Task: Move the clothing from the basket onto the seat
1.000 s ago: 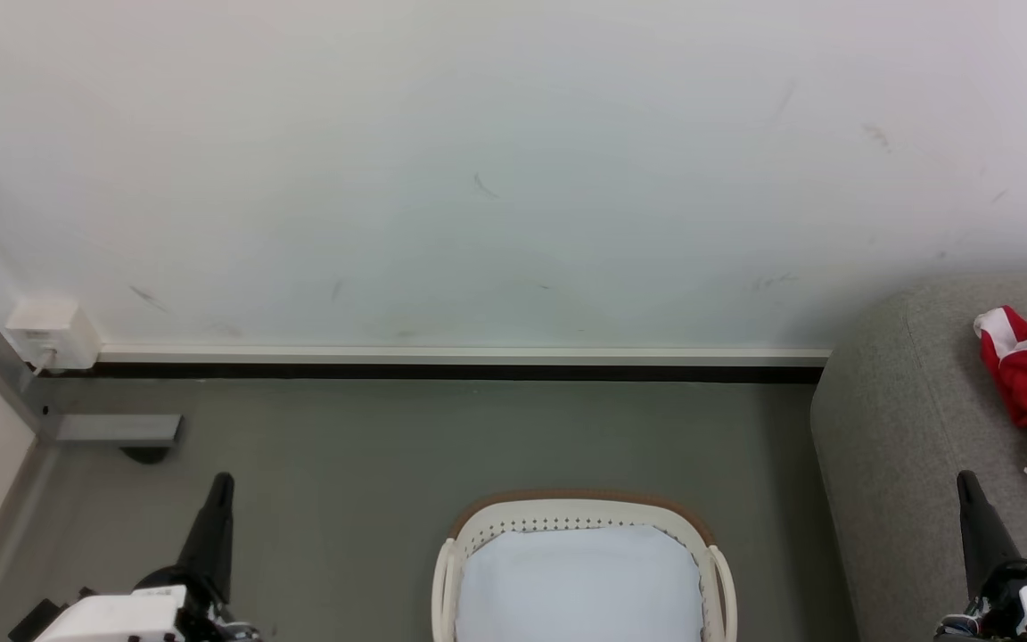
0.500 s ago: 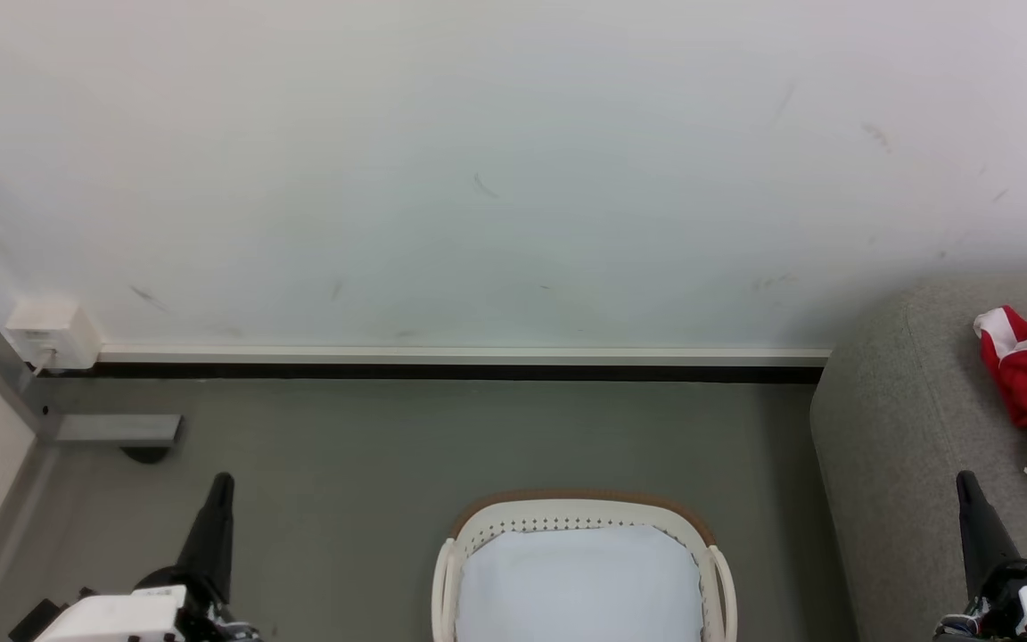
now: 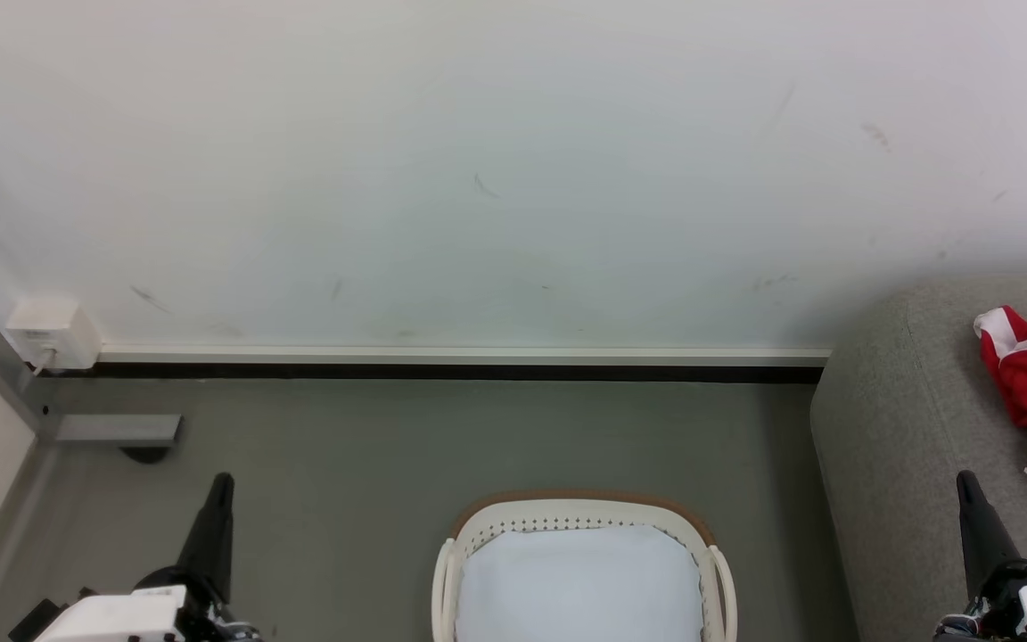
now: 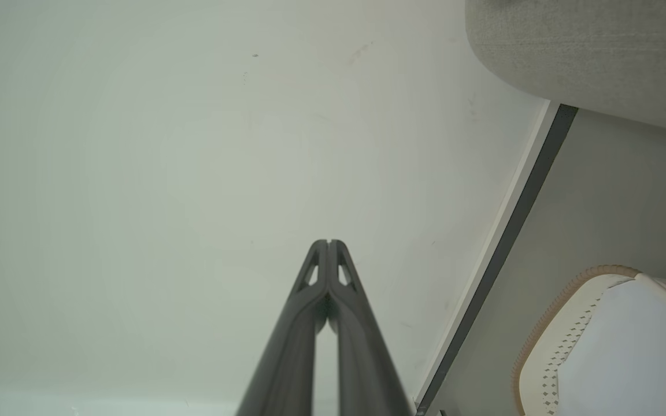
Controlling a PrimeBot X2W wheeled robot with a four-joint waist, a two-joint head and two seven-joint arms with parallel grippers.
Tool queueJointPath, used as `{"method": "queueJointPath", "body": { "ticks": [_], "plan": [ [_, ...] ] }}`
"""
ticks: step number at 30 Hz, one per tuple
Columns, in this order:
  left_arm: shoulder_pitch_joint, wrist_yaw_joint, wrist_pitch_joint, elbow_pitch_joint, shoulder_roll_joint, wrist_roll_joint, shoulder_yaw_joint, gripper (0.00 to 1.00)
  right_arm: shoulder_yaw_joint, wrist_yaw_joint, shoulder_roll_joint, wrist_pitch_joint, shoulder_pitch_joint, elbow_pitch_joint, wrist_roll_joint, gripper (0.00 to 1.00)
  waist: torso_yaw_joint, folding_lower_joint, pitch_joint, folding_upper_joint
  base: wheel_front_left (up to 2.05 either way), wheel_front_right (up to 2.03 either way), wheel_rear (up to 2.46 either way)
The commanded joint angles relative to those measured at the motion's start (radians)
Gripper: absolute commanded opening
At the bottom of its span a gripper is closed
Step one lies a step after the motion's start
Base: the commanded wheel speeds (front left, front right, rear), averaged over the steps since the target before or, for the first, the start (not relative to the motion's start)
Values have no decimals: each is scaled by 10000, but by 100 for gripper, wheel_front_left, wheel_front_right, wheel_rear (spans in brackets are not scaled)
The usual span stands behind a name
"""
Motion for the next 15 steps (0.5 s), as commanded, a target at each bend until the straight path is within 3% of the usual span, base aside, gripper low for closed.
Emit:
{"method": "queueJointPath", "body": {
  "ticks": [1,15],
  "plan": [
    [-67,-24,50,-34,71,-135,22,0,-45,-21,-7,49,-116,-39,-22,0,0,0,0,0,0,0,0],
    [-67,-24,49,-34,71,-135,21,0,-60,-21,-3,57,-117,-37,-40,0,0,0,0,0,0,0,0]
  ]
}}
